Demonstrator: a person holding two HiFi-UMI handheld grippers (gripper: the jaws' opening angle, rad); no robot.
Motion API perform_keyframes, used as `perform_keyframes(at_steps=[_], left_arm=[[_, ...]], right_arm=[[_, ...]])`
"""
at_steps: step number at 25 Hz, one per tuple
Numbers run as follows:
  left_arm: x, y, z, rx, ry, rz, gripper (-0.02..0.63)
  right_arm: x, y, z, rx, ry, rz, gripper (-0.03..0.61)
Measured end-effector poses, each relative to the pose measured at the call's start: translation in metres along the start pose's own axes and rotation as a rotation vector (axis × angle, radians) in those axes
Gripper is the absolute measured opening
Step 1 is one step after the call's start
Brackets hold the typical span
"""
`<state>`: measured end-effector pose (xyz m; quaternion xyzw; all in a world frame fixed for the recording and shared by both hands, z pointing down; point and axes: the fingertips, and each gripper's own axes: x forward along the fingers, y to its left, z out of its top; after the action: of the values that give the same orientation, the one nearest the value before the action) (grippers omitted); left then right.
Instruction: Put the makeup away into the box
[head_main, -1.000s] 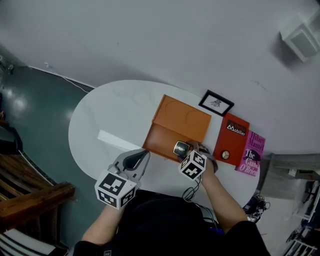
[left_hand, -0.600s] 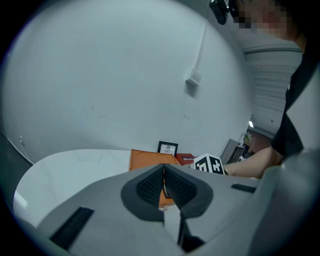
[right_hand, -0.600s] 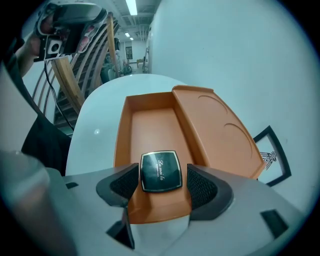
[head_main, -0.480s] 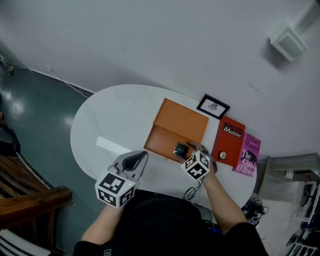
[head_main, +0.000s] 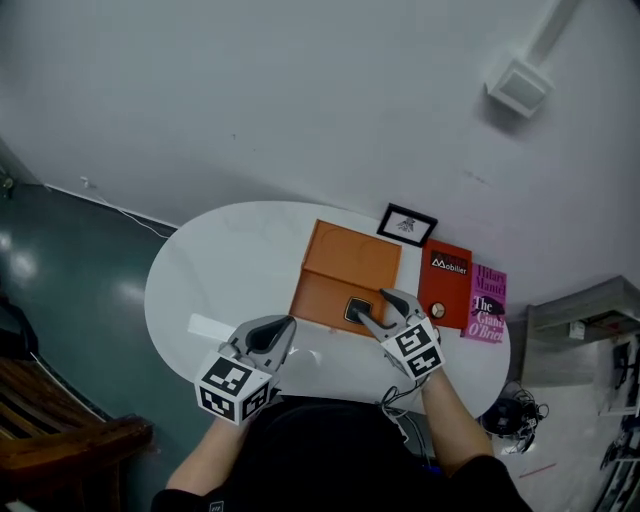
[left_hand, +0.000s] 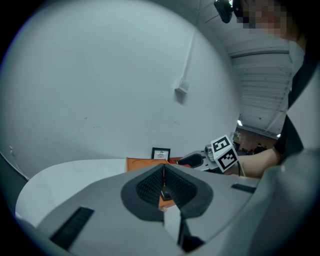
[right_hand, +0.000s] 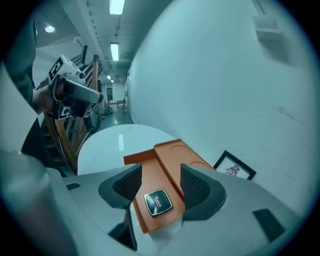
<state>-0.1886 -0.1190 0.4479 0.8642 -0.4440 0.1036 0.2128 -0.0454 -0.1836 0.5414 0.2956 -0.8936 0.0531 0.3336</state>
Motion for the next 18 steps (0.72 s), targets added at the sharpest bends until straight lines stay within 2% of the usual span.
perform_keyframes(at_steps=[1,3,5,8,12,15,18], left_arm=[[-0.002,0.0,0.003,0.009,-0.007,-0.01,0.014],[-0.003,-0.001,0.009,0.041,-0.017,-0.033,0.014],[-0.003,-0.002,0.016,0.092,-0.024,-0.06,0.014],[-0.004,-0.004,0.027,0.138,-0.044,-0.086,0.014],[-0.002,0.001,0.036,0.102,-0.082,-0.077,0.014],[0.011,-0.004,0.035,0.076,-0.069,-0.085,0.014],[0.032,-0.019,0.035,0.109,-0.042,-0.103,0.014]], right_arm=[[-0.007,0.002,0.006,0.02,-0.024,-0.014,0.245],[-0.02,0.003,0.021,0.079,-0.091,-0.047,0.116],[-0.032,0.004,0.038,0.144,-0.168,-0.07,0.09],[-0.049,0.003,0.058,0.201,-0.258,-0.088,0.061],[-0.067,-0.01,0.07,0.188,-0.304,-0.143,0.048],[-0.084,-0.03,0.064,0.181,-0.309,-0.206,0.048],[-0.101,-0.053,0.046,0.201,-0.311,-0.244,0.043]])
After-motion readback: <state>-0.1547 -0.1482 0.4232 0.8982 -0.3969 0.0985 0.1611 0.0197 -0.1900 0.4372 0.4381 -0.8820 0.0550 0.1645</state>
